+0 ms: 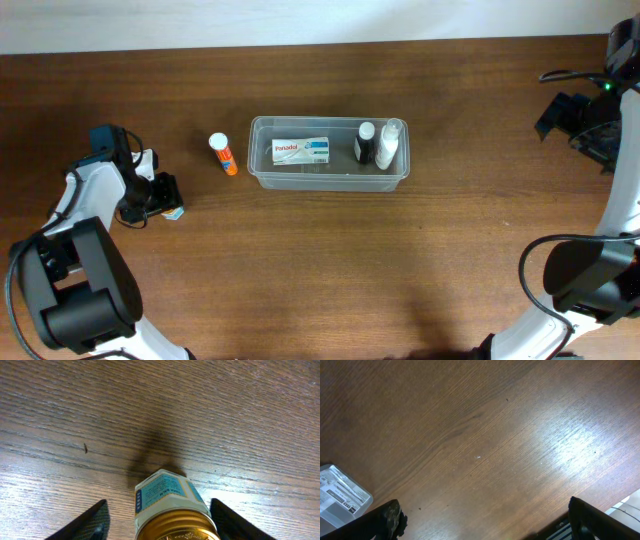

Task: Pack container
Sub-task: 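Lower the left gripper and grasp the jar by its gold cap, then carry the jar right and lower it into the container beside the Panadol box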

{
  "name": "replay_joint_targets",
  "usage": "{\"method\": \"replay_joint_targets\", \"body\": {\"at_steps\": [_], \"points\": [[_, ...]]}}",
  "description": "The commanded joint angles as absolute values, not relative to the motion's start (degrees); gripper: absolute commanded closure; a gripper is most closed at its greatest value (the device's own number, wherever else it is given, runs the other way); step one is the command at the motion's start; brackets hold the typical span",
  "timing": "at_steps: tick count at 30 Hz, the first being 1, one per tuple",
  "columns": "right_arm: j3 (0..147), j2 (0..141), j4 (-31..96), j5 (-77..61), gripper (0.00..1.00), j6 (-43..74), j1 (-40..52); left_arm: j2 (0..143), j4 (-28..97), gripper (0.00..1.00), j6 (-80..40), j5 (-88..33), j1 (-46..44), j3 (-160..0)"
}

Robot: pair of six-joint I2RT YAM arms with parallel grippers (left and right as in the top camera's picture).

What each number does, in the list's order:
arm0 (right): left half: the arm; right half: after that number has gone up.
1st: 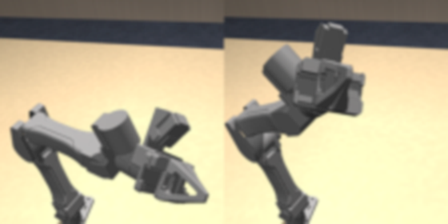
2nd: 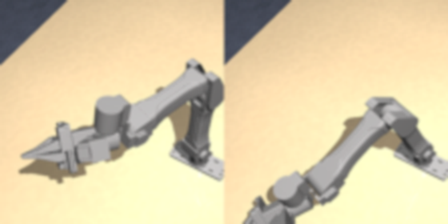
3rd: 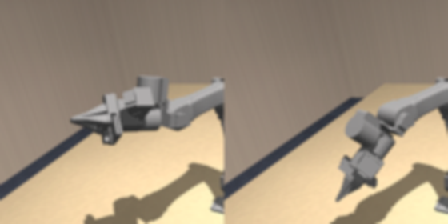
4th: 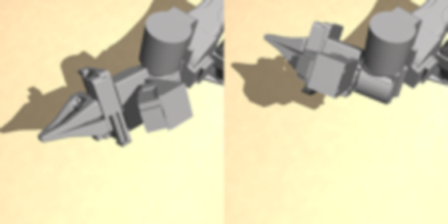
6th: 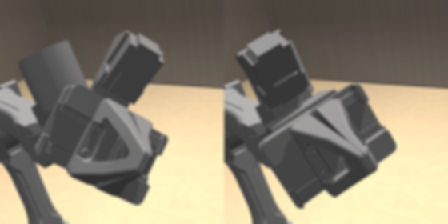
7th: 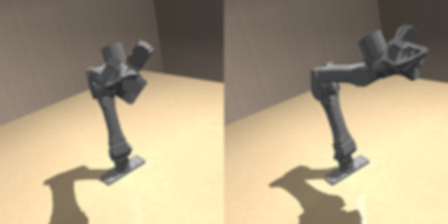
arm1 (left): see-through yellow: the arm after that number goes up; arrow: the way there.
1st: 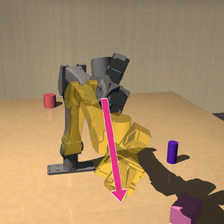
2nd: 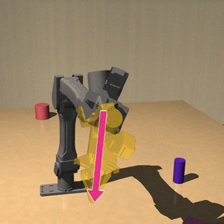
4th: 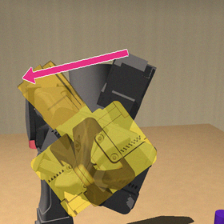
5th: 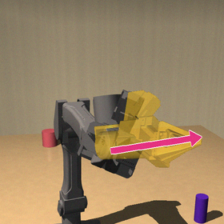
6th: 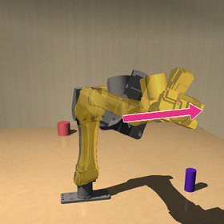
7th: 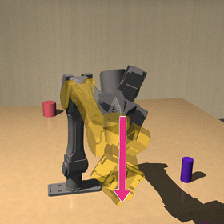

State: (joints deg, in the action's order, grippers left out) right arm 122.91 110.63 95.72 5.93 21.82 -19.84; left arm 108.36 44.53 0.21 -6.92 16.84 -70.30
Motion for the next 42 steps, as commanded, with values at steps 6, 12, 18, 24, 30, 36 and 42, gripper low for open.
{"method": "replay_joint_targets", "body": {"at_steps": [6, 12, 18, 24, 30, 36, 42], "points": [[122.7, 110.8, 95.6, 5.8, 0.02, 21.4, -19.9, 109.2, 45.6, 0.5, 0.9, -7.7, 16.9, -71.0], [122.7, 110.8, 95.6, 5.8, 0.02, 21.4, -19.9, 109.2, 45.7, 0.58, 0.9, -7.7, 16.9, -71.0], [122.7, 110.8, 95.6, 5.8, 0.02, 21.4, -19.9, 109.2, 45.7, 0.63, 0.9, -7.7, 16.9, -71.0], [122.7, 110.8, 95.6, 5.8, 0.01, 21.4, -19.9, 109.2, 45.7, 0.63, 0.9, -7.7, 16.9, -71.0], [122.7, 110.8, 95.6, 5.8, 0.02, 21.4, -19.9, 109.2, 47.1, 0.63, 0.9, -7.7, 16.9, -72.8], [122.7, 110.8, 95.6, 5.8, 0.02, 21.4, -19.9, 109.2, 54.2, 0.63, 0.9, -7.7, 16.9, -81.2], [122.7, 110.8, 95.6, 5.8, 0.02, 21.4, -19.9, 109.2, 62.4, 0.63, 0.9, -8.4, 16.9, -94.0]]}}
